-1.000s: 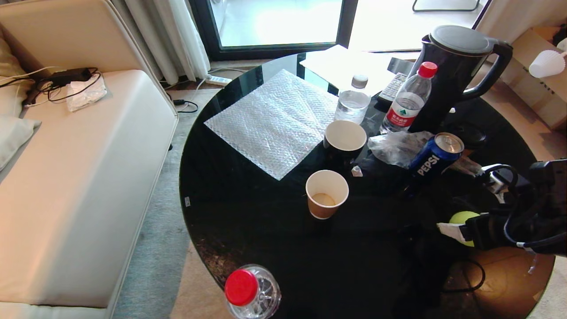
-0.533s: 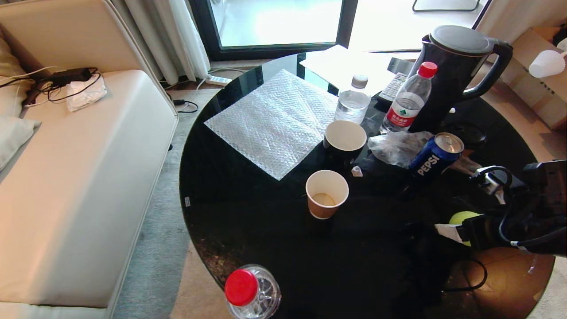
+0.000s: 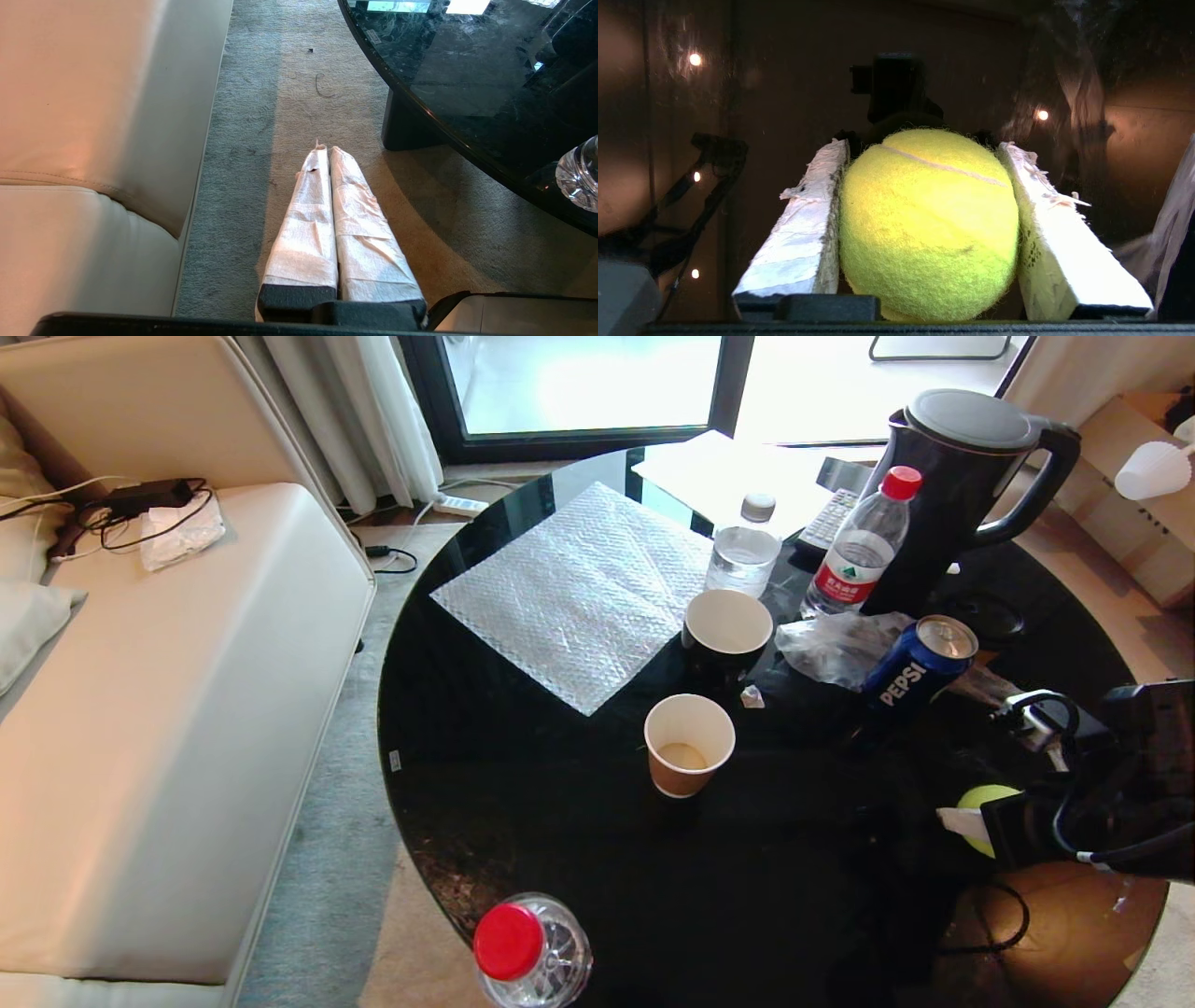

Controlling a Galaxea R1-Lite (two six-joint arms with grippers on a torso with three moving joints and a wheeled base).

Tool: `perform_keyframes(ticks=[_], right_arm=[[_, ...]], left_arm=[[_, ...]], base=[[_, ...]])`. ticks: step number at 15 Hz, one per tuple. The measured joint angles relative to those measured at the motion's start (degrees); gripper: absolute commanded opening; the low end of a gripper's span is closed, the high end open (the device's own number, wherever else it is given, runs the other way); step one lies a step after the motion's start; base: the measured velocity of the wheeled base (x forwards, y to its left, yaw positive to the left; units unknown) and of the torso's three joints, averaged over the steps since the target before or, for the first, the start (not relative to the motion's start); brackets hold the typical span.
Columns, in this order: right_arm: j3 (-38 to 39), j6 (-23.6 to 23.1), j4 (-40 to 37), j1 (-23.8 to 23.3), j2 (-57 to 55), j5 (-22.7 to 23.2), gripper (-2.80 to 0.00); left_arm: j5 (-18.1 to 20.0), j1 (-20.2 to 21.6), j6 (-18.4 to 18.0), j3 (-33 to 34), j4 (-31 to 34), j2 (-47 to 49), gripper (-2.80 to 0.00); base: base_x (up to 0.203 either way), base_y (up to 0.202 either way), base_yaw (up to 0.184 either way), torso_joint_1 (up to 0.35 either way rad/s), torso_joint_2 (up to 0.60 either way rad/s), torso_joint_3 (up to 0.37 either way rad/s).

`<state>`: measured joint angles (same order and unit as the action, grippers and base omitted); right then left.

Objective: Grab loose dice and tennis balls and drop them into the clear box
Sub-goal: Pick up the ball on the table, then put the ball in the box

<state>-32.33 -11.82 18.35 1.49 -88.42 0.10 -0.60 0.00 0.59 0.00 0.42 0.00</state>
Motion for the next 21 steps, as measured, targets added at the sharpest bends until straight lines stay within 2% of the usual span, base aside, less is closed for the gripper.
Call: perform_keyframes(ticks=[5, 8, 12, 16, 19, 21], right_arm=[[2.0, -0.6, -2.0, 0.1, 5.5, -0.4, -2.8], [4.1, -0.5, -6.6, 0.1, 11.0, -3.4, -2.8], [5.9, 0.2, -13.4, -0.2, 18.7, -4.3, -2.8], [6.7, 4.2, -17.3, -0.9, 24.6, -8.5, -2.8], [8.7, 5.3, -17.4, -0.7, 28.0, -7.7, -2.8], [10.1, 5.2, -17.1, -0.6, 31.1, -5.0, -2.8]], left_arm=[[0.0, 0.0, 0.0, 0.0, 0.0, 0.0, -2.8], [0.0, 0.0, 0.0, 0.0, 0.0, 0.0, -2.8], [0.0, 0.0, 0.0, 0.0, 0.0, 0.0, -2.8], [0.0, 0.0, 0.0, 0.0, 0.0, 0.0, -2.8], [0.0, 0.0, 0.0, 0.0, 0.0, 0.0, -2.8], [0.0, 0.0, 0.0, 0.0, 0.0, 0.0, -2.8]], base=[[0.0, 0.0, 0.0, 0.0, 0.0, 0.0], [0.0, 0.0, 0.0, 0.0, 0.0, 0.0], [0.0, 0.0, 0.0, 0.0, 0.0, 0.0], [0.0, 0.0, 0.0, 0.0, 0.0, 0.0], [0.0, 0.0, 0.0, 0.0, 0.0, 0.0], [0.0, 0.0, 0.0, 0.0, 0.0, 0.0]])
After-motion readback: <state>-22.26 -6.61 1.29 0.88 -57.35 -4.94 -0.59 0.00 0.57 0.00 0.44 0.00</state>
